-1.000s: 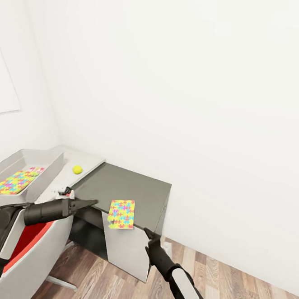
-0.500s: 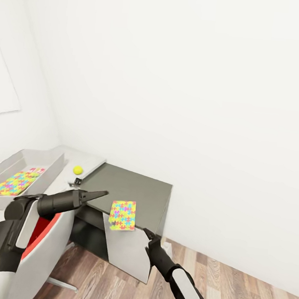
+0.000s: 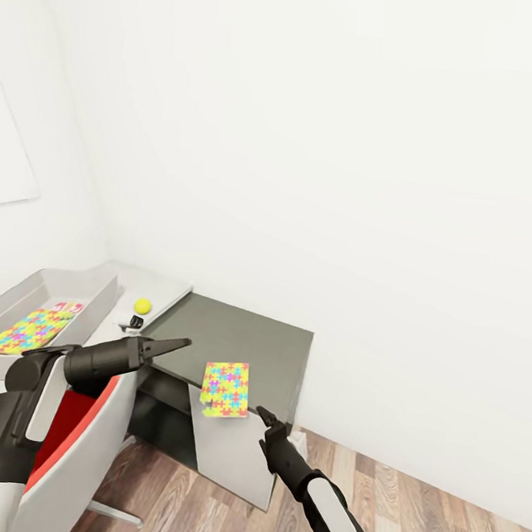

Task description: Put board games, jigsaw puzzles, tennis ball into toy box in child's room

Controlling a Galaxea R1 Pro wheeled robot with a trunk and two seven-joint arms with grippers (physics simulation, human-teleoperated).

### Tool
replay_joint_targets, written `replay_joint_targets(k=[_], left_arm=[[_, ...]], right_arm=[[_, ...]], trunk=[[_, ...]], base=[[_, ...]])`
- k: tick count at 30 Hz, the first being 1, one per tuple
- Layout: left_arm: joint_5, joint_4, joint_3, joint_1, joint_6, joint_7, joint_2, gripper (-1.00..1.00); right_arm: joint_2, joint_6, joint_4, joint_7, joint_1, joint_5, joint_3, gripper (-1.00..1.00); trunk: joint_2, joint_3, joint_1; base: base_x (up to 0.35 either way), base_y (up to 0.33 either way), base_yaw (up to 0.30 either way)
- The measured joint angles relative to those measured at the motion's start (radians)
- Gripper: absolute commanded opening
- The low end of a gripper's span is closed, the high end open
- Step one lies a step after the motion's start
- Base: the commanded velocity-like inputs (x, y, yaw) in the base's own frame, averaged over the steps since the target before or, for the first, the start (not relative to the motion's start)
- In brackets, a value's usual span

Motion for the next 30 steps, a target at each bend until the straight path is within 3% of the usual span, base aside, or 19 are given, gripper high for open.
replay_joint_targets(k=[16, 30], left_arm=[[0.002, 0.0, 0.003, 0.0, 0.0, 0.0, 0.001, 1.0], [0.002, 0.0, 0.003, 0.0, 0.0, 0.0, 0.001, 1.0]], right_arm=[[-0.001, 0.0, 0.0, 0.001, 0.0, -0.005, -0.001, 1.0], [-0.001, 0.0, 0.0, 0.003, 0.0, -0.007, -0.002, 1.0]], trunk=[[-0.021, -0.009, 0.012], [-0.119, -0.053, 0.065]], base=[[0.001, 0.002, 0.0], [0.0, 0.0, 0.0]])
